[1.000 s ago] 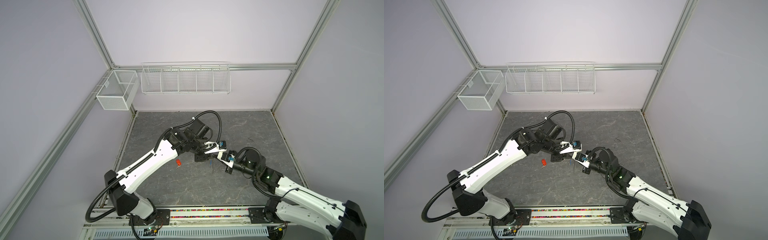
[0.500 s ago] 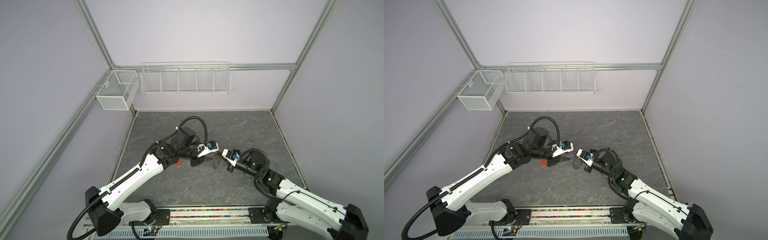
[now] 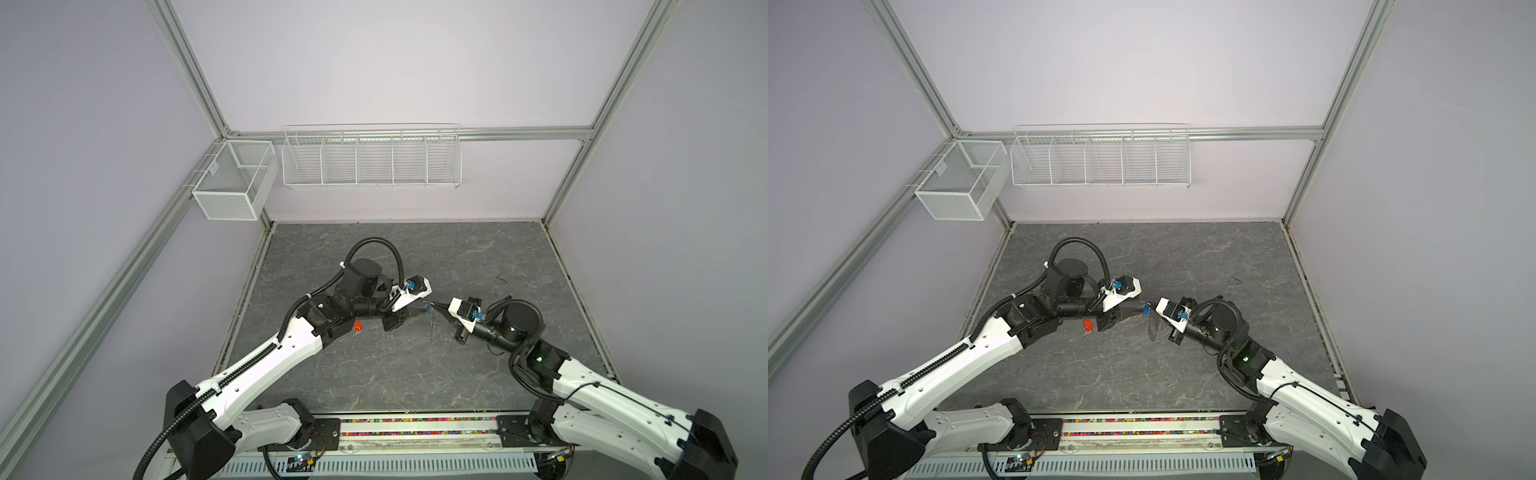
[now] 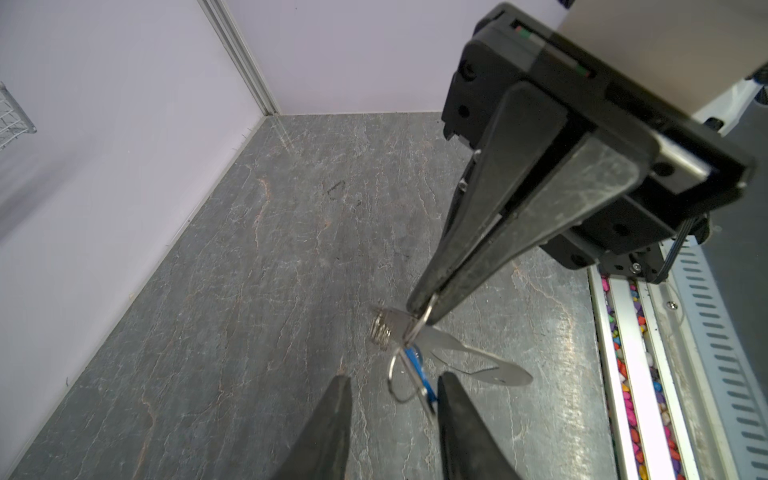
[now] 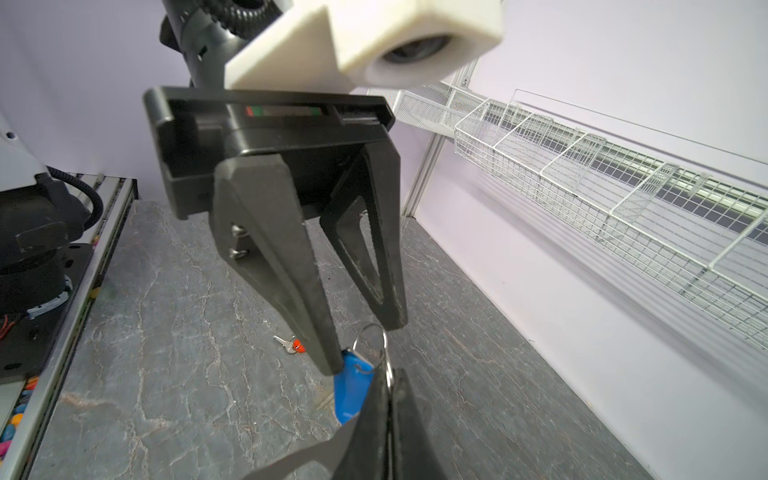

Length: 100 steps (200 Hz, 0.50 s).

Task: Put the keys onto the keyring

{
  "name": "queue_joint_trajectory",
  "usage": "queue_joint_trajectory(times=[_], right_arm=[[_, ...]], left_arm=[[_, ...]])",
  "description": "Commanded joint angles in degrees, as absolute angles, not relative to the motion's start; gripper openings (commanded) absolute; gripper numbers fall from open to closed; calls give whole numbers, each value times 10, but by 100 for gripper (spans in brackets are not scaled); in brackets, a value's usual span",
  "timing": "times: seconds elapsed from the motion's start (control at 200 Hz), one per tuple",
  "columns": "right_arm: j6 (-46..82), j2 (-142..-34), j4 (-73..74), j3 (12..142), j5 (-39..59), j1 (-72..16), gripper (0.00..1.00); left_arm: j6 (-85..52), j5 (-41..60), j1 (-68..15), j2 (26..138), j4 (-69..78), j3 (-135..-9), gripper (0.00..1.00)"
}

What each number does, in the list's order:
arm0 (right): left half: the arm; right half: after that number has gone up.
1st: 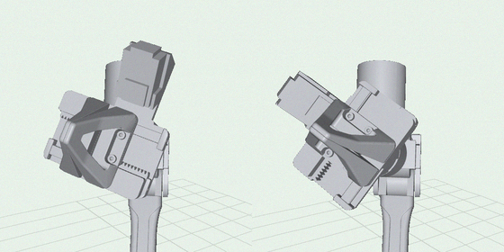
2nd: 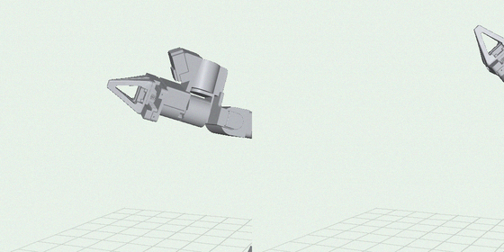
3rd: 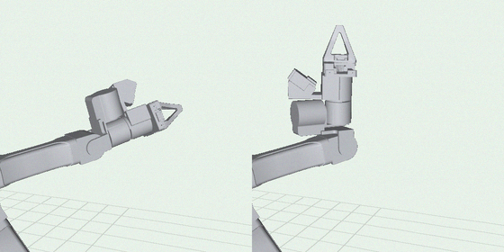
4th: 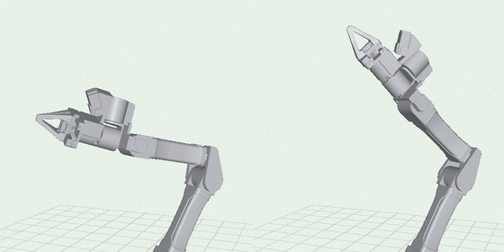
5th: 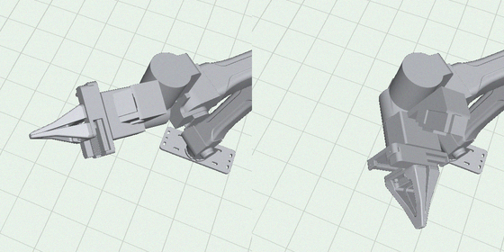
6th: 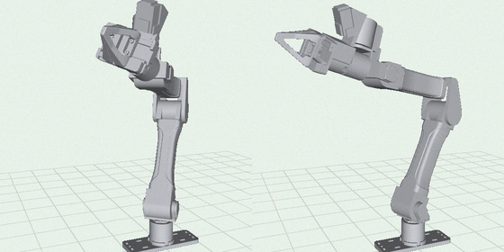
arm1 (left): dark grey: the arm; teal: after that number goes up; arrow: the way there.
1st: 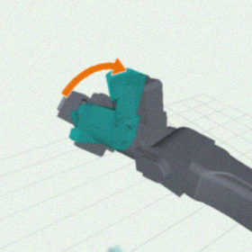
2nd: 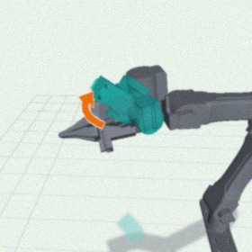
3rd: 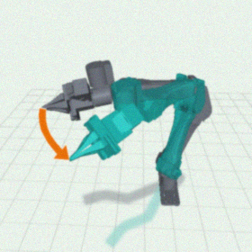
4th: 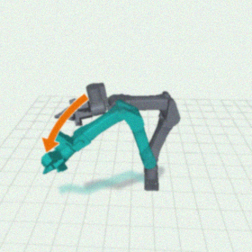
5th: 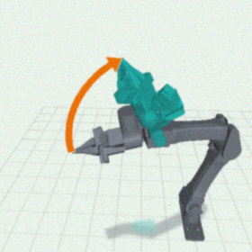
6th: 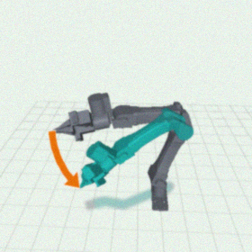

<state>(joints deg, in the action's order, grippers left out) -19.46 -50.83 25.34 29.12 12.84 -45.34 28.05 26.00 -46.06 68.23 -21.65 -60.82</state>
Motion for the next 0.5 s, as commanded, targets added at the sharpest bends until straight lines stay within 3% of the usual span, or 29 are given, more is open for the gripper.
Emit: queue_joint_trajectory(times=[0.0, 0.145, 0.335, 0.495], right_arm=[[-187, -501, 285, 287, 154, -448, 7], [-186, -503, 291, 289, 149, -449, 7], [-184, -496, 286, 292, 118, -448, 7], [-177, -496, 286, 293, 110, -448, 7]], left_arm=[[272, 292, -455, 673, -186, -599, 35], [269, 309, -453, 674, -178, -593, 31], [254, 287, -451, 674, -202, -588, 36], [209, 270, -451, 664, -125, -547, 36]])
